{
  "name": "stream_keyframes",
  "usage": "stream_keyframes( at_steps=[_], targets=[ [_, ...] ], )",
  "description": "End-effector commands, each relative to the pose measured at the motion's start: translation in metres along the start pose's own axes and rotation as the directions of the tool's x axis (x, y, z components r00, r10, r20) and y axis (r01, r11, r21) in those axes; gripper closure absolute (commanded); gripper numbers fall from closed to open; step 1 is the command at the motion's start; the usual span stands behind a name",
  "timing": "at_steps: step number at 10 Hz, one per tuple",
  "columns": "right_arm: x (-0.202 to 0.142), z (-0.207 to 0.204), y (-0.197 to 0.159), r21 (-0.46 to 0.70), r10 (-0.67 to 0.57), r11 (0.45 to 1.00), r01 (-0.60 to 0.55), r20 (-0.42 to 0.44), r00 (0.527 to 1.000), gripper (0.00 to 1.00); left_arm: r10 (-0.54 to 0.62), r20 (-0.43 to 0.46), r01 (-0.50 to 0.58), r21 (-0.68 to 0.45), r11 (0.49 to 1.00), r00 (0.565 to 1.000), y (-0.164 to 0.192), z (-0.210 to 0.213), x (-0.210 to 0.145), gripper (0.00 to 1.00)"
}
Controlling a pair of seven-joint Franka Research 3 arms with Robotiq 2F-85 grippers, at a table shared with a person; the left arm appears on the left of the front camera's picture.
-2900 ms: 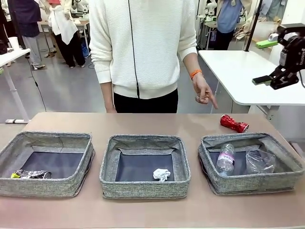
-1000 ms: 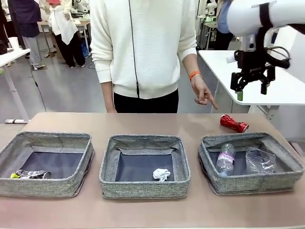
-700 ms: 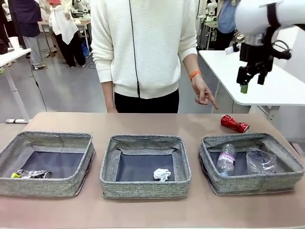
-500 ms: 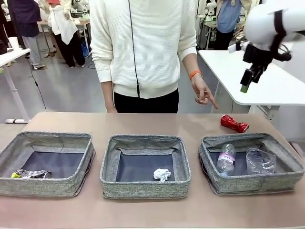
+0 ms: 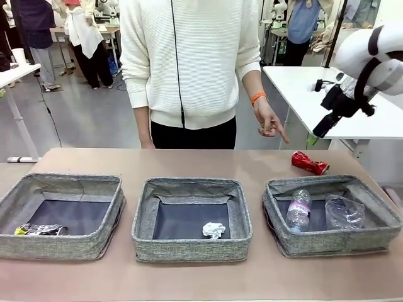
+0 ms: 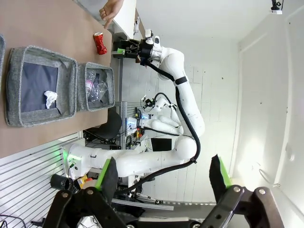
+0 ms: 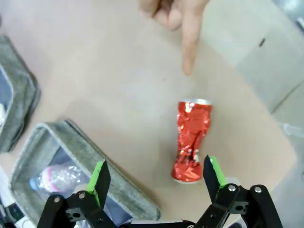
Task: Sort the waste into the appropriate baskets.
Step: Pick up the waste item pointed out by the person.
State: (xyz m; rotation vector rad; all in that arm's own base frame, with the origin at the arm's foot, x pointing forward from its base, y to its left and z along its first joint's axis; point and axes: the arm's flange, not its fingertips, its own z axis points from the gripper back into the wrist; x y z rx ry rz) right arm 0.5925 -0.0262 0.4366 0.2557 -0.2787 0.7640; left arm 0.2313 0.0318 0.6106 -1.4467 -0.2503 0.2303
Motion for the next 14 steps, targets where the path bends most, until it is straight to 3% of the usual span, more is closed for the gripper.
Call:
stream_keyframes(
  at_steps=[1,2,3,5,7,10,14],
  targets=[
    [-0.004,-0.009,0.001,0.027,-0.012,1.0,0.012,-0.012,1.0,0.0,-0.01,-0.004,0.01,-0.016,1.0,1.0,-0.003,0.0,0.0,0.0],
    [0.002,-0.017,-0.014,0.043,0.049,0.998,-0.05,0.03,0.998,0.0,-0.01,-0.004,0.01,-0.016,1.0,1.0,-0.003,0.0,0.0,0.0],
    [-0.007,-0.033,-0.031,0.025,0.021,0.999,-0.023,0.07,0.997,0.0,-0.01,-0.004,0.01,-0.016,1.0,1.0,-0.003,0.0,0.0,0.0],
    [-0.027,-0.057,-0.037,-0.088,0.043,0.996,-0.033,0.119,0.992,0.0,-0.01,-0.004,0.01,-0.016,1.0,1.0,-0.003,0.0,0.0,0.0],
    [-0.039,-0.081,-0.036,-0.099,0.045,0.995,-0.033,0.117,0.992,0.0,-0.01,-0.004,0.01,-0.016,1.0,1.0,-0.003,0.0,0.0,0.0],
    [-0.022,-0.123,-0.04,-0.161,0.095,0.984,-0.077,0.11,0.989,0.0,-0.01,-0.004,0.01,-0.016,1.0,1.0,-0.003,0.0,0.0,0.0],
    [-0.018,-0.141,-0.049,-0.193,0.055,0.981,-0.035,0.101,0.993,0.0,-0.01,-0.004,0.01,-0.016,1.0,1.0,-0.003,0.0,0.0,0.0]
  ],
)
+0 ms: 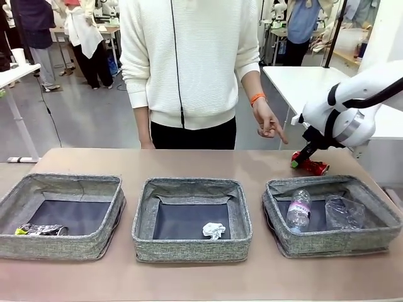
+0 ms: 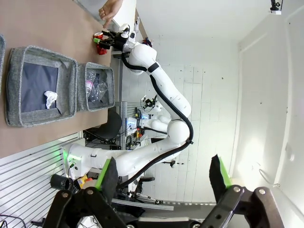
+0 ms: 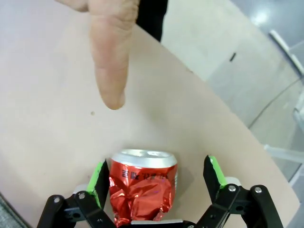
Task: Sort the waste into the appropriate baskets.
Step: Pick up the waste item pointed out by the person.
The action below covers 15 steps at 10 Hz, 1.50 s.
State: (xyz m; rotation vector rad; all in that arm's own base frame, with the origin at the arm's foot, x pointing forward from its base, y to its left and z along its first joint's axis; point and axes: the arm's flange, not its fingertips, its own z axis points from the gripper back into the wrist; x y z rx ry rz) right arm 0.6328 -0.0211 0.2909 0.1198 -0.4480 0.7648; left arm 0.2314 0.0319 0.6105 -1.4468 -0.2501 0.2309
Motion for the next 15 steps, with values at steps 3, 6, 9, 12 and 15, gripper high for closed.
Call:
stream_keyframes(
  at_steps=[3,6,9,12,15],
  targets=[
    [0.0,0.0027,-0.0051,0.013,0.007,1.0,-0.007,0.0,1.0,0.0,-0.011,-0.004,0.011,-0.016,1.0,1.0,-0.0032,0.0002,0.0003,0.0],
    [-0.0007,0.0064,-0.0069,0.015,-0.002,1.0,0.002,-0.015,1.0,0.59,-0.011,-0.004,0.011,-0.016,1.0,1.0,-0.0032,0.0002,0.0003,0.0],
    [-0.0012,0.0077,-0.0077,0.029,-0.018,0.999,0.019,-0.033,0.999,0.64,-0.011,-0.004,0.011,-0.016,1.0,1.0,-0.0032,0.0002,0.0003,0.0],
    [-0.0013,0.0089,-0.0095,0.018,-0.038,0.999,0.039,-0.036,0.999,1.0,-0.011,-0.004,0.011,-0.016,1.0,1.0,-0.0032,0.0002,0.0003,0.0],
    [0.0001,0.0061,-0.0095,0.035,-0.039,0.999,0.041,-0.058,0.998,1.0,-0.011,-0.004,0.011,-0.016,1.0,1.0,-0.0032,0.0002,0.0003,0.0]
  ],
)
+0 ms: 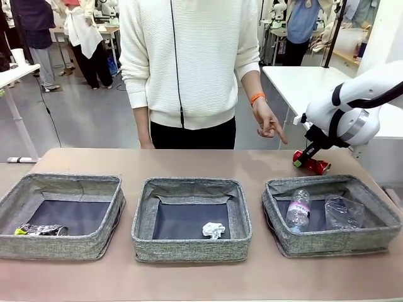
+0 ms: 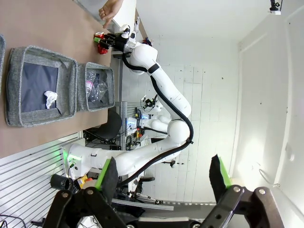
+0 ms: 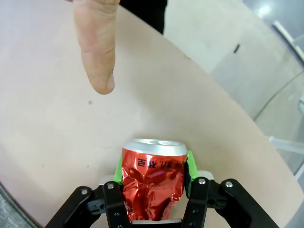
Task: Sort the waste into the appropriate baskets.
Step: Pick up the waste item pointed out by the person.
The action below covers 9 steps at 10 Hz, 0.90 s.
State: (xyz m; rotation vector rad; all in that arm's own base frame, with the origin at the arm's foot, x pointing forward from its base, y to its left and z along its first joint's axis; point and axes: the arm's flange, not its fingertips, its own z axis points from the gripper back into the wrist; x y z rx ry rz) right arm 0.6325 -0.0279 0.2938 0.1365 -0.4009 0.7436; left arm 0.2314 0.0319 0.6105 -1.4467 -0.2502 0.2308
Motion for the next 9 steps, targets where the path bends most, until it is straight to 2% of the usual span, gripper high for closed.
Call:
stream_keyframes(
  at_steps=[1,3,4,5,6,7,8,9],
  targets=[
    [0.003,0.003,-0.005,0.012,-0.013,1.0,0.013,-0.021,1.0,1.0,-0.01,-0.004,0.01,-0.016,1.0,1.0,-0.003,0.0,0.0,0.0],
    [0.004,0.016,-0.005,-0.013,-0.063,0.998,0.063,0.016,0.998,1.0,-0.01,-0.004,0.01,-0.016,1.0,1.0,-0.003,0.0,0.0,0.0],
    [0.003,0.044,-0.005,-0.097,-0.126,0.987,0.13,0.043,0.991,1.0,-0.01,-0.004,0.01,-0.016,1.0,1.0,-0.003,0.0,0.0,0.0],
    [-0.002,0.094,-0.002,-0.165,-0.196,0.963,0.212,0.108,0.975,1.0,-0.01,-0.004,0.01,-0.016,1.0,1.0,-0.003,0.0,0.0,0.0],
    [0.0,0.153,0.013,-0.129,-0.338,0.925,0.356,0.144,0.93,1.0,-0.01,-0.004,0.01,-0.016,1.0,1.0,-0.003,0.0,0.0,0.0],
    [0.005,0.199,0.042,-0.115,-0.509,0.853,0.509,0.033,0.86,1.0,-0.01,-0.004,0.01,-0.016,1.0,1.0,-0.003,0.0,0.0,0.0],
    [0.011,0.223,0.067,-0.075,-0.519,0.853,0.517,-0.01,0.855,0.77,-0.01,-0.004,0.01,-0.016,1.0,1.0,-0.003,0.0,0.0,0.0],
    [0.015,0.238,0.085,-0.073,-0.658,0.75,0.657,0.004,0.753,0.77,-0.01,-0.004,0.01,-0.016,1.0,1.0,-0.003,0.0,0.0,0.0]
  ],
)
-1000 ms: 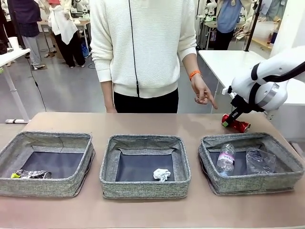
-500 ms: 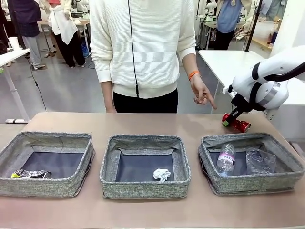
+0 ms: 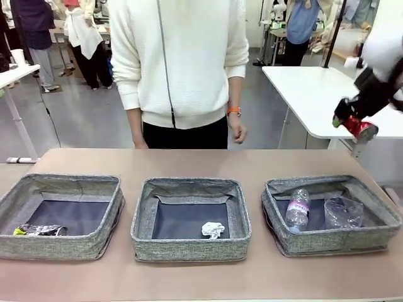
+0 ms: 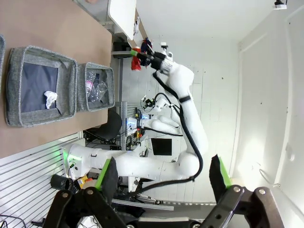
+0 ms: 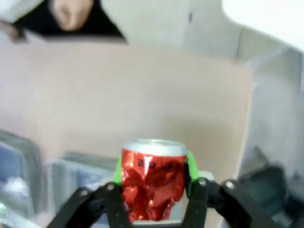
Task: Sort the waste into the appropriate baskets.
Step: Pick up the waste item pointed out by the person.
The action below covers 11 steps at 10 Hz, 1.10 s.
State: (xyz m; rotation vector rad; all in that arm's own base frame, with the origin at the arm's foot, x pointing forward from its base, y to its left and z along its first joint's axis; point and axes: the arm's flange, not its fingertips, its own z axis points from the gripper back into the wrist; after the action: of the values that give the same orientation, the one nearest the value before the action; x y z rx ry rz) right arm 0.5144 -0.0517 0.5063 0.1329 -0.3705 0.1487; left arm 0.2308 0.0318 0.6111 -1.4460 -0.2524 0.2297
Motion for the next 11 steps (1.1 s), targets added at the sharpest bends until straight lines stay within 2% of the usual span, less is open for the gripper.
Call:
stream_keyframes(
  at_steps=[1,2,3,4,5,6,7,8,9,10,11],
  targets=[
    [-0.003,0.007,0.051,0.029,-0.256,0.965,0.26,-0.102,0.961,0.77,-0.008,-0.005,0.008,-0.017,1.0,1.0,-0.003,0.0,0.001,0.0],
    [-0.015,0.001,0.07,-0.086,-0.323,0.946,0.313,-0.164,0.932,0.77,-0.008,-0.005,0.008,-0.017,1.0,1.0,-0.003,0.0,0.001,0.0],
    [-0.017,-0.007,0.071,-0.122,-0.28,0.957,0.263,-0.161,0.946,0.77,-0.008,-0.005,0.008,-0.017,1.0,1.0,-0.003,0.0,0.001,0.0],
    [-0.019,0.021,0.051,-0.028,-0.227,0.974,0.226,-0.123,0.966,0.77,-0.008,-0.005,0.008,-0.017,1.0,1.0,-0.003,0.0,0.001,0.0],
    [-0.019,0.021,0.051,-0.028,-0.227,0.974,0.226,-0.123,0.966,0.77,-0.008,-0.005,0.008,-0.017,1.0,1.0,-0.003,0.0,0.001,0.0],
    [-0.022,0.006,0.072,-0.074,-0.279,0.96,0.271,-0.156,0.947,0.47,-0.008,-0.005,0.008,-0.017,1.0,1.0,-0.003,0.0,0.001,0.0],
    [-0.013,-0.017,0.08,0.04,-0.332,0.938,0.344,-0.176,0.927,0.47,-0.008,-0.005,0.008,-0.017,1.0,1.0,-0.003,0.0,0.001,0.0],
    [0.009,-0.017,0.109,-0.056,-0.352,0.936,0.349,-0.196,0.915,0.47,-0.008,-0.005,0.008,-0.017,1.0,1.0,-0.003,0.0,0.001,0.0],
    [0.039,-0.001,0.15,-0.208,-0.426,0.9,0.383,-0.227,0.876,0.47,-0.008,-0.005,0.008,-0.017,1.0,1.0,-0.003,0.0,0.001,0.0],
    [0.069,0.022,0.199,-0.298,-0.509,0.848,0.439,-0.221,0.832,0.47,-0.008,-0.005,0.008,-0.017,1.0,1.0,-0.003,0.0,0.001,0.0],
    [0.091,0.038,0.249,-0.344,-0.511,0.834,0.432,-0.185,0.839,0.47,-0.008,-0.005,0.008,-0.017,1.0,1.0,-0.003,0.0,0.001,0.0]
  ],
)
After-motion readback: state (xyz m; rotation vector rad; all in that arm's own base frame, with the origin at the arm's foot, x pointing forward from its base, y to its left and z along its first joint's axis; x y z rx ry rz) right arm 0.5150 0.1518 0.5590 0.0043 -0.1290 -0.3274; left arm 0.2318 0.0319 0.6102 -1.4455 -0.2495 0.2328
